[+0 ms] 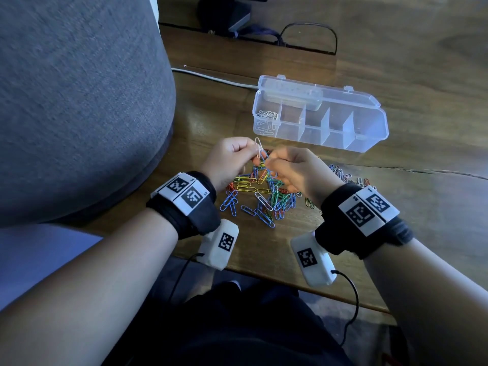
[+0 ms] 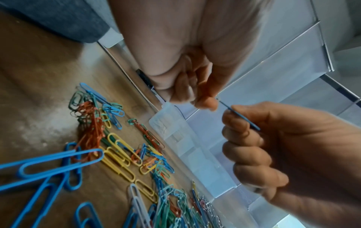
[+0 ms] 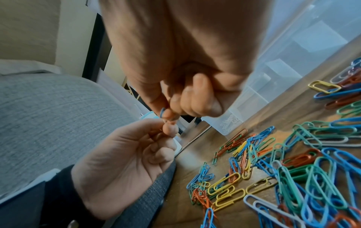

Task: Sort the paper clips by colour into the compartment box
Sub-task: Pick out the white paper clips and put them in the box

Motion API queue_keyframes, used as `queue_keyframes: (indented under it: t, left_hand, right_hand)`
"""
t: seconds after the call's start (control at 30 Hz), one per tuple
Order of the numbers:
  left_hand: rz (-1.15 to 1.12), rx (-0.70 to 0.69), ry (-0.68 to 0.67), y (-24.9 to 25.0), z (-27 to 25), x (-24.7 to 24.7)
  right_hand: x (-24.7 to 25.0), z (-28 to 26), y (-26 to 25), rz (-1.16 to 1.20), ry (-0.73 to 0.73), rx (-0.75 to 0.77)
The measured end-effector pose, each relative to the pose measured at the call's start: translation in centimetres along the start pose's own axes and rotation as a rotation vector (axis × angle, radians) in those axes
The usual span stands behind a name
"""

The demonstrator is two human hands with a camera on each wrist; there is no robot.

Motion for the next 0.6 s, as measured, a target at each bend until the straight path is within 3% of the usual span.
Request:
queue_keyframes:
  t: [0.23,0.6]
  left_hand:
    - [-0.079,0.032,0.055,0.0,-0.2,-0.1]
    - [-0.02,-0.05,-0.169,1.0,-0.2,-0.6]
  right_hand:
    - [0.0,0.1,-0.2,-0.113,-0.025,0.055]
    - [0.3,0.5,-0.7,-0.415,0.052,0.162]
Point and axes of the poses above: each hand's wrist, its own z-axis towards the middle knuckle, its own x-axis out of the back of the hand, y = z × x, the point moved 3 cm from there along z, towards the middle knuckle, and after that the axes turned 7 degrees about -x, right-handed, at the moved point
